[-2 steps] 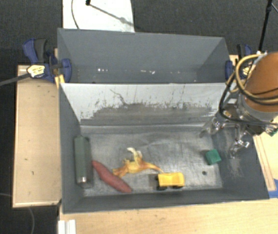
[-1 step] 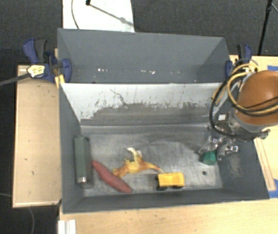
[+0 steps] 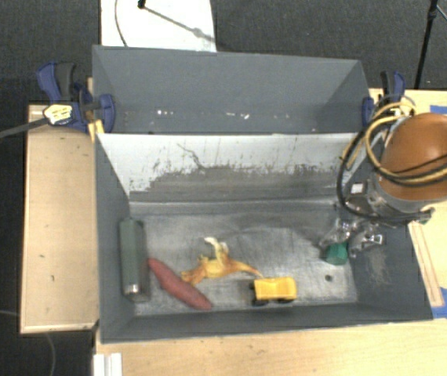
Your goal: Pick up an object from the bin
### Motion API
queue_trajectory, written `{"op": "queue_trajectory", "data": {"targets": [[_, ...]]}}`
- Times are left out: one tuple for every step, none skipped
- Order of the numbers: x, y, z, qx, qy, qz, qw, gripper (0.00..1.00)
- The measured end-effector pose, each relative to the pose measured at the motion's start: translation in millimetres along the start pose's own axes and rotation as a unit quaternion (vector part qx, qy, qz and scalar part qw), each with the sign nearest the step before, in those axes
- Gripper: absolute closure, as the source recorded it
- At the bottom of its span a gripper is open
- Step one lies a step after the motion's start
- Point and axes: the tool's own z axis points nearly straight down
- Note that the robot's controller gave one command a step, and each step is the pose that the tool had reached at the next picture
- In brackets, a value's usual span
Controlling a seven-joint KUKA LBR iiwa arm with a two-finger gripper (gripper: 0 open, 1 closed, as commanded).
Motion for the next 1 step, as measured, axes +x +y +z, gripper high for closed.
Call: {"op": "queue_trajectory", "data": {"targets": [[0.0, -0.1, 0.0, 0.0, 0.0001, 0.002, 1.0, 1.0]]}}
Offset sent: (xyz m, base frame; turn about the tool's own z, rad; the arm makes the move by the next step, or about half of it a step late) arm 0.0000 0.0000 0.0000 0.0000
